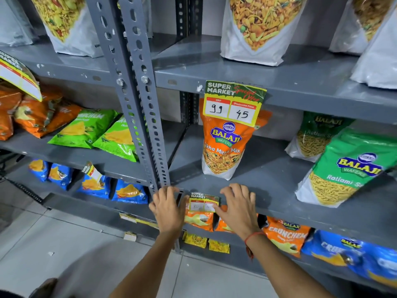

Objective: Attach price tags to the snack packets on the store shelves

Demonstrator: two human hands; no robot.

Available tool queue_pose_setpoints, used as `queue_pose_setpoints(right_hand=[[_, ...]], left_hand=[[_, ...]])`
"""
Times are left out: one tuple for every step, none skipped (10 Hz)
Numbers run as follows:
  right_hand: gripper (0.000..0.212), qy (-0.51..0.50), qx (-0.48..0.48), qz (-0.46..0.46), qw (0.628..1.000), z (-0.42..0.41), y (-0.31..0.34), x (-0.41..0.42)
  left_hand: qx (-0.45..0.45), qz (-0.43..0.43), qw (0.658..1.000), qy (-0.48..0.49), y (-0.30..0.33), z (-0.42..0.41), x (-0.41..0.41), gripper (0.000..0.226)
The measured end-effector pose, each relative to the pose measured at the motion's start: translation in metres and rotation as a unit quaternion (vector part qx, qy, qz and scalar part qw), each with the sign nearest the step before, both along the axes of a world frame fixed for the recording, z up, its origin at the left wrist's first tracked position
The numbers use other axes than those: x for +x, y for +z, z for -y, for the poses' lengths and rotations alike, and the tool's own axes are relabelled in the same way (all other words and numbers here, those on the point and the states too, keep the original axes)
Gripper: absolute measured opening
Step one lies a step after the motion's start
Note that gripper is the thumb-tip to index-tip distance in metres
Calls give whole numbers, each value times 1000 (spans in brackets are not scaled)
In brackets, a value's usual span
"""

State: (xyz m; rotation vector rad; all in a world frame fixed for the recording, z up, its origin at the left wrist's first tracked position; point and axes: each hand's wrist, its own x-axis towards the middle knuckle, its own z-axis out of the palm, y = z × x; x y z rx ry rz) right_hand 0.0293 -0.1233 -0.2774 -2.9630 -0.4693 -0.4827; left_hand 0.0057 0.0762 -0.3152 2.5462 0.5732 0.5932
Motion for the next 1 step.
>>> queue_pose_setpoints(right_hand=[[38, 34, 38, 8, 999, 8, 17, -10]], left_hand=[[20, 63, 995, -73, 18, 15, -9, 27]])
